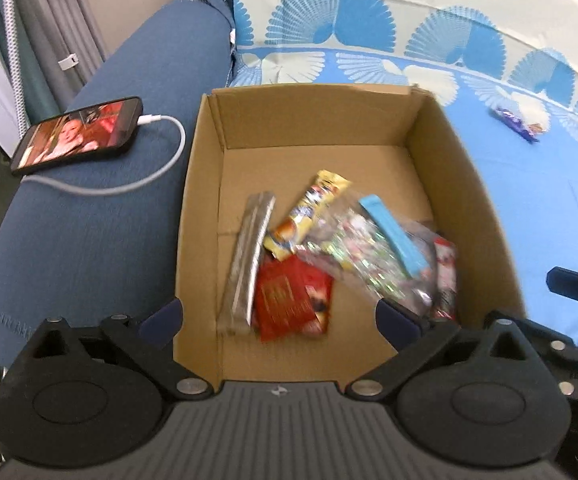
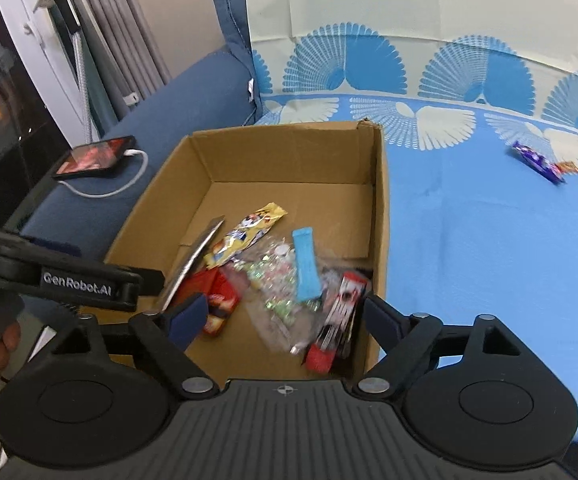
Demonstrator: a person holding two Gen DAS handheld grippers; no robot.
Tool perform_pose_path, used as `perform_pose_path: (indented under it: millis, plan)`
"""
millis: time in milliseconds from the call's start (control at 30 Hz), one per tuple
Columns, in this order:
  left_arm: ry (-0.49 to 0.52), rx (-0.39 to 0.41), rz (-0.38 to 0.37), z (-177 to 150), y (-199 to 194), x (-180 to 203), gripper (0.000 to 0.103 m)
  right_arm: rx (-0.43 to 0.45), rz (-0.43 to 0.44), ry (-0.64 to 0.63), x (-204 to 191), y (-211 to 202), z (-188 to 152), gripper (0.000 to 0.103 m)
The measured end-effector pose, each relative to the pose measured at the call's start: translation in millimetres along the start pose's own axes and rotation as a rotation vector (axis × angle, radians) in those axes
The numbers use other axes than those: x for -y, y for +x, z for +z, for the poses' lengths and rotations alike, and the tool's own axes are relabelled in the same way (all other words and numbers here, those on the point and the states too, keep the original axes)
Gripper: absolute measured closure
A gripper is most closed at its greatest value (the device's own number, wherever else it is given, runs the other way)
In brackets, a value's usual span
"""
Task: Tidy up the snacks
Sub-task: 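Move both tools back from the box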
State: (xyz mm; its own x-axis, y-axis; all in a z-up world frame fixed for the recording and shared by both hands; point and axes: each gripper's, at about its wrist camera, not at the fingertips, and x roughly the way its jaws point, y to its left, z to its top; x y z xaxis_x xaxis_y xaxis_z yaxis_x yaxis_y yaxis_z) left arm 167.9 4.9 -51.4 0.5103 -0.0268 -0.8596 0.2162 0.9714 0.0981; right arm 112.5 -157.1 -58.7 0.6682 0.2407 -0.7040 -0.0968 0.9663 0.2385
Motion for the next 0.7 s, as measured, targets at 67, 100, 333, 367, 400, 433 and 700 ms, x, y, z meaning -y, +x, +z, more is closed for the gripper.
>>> perform_pose_path:
  millis: [67,100,333,367,400,433,700]
  plan:
    - [0.013,0.011,-0.005,-14,-17,5,0.000,0.015,0.003,-0.003,-8,-17,-11,0.012]
    - [0.020,0.016,-0.005,-21,-24,8,0.000,0.023,0.004,-0.011,-11,-24,-16,0.012]
    - [0.011,0.077,0.017,-62,-70,11,0.000,0.091,-0.022,-0.042,-25,-73,-46,0.002]
    - [0.010,0.085,0.018,-66,-75,12,0.000,0.102,-0.027,-0.045,-25,-78,-48,0.002]
    - [0.010,0.092,0.018,-70,-79,13,0.000,0.113,-0.030,-0.048,-26,-84,-52,0.000]
    - [0.010,0.100,0.018,-75,-84,15,0.000,0.125,-0.031,-0.051,-27,-89,-55,0.000]
    - [0.013,0.135,0.024,-102,-112,19,0.000,0.181,-0.024,-0.057,-33,-118,-71,0.000]
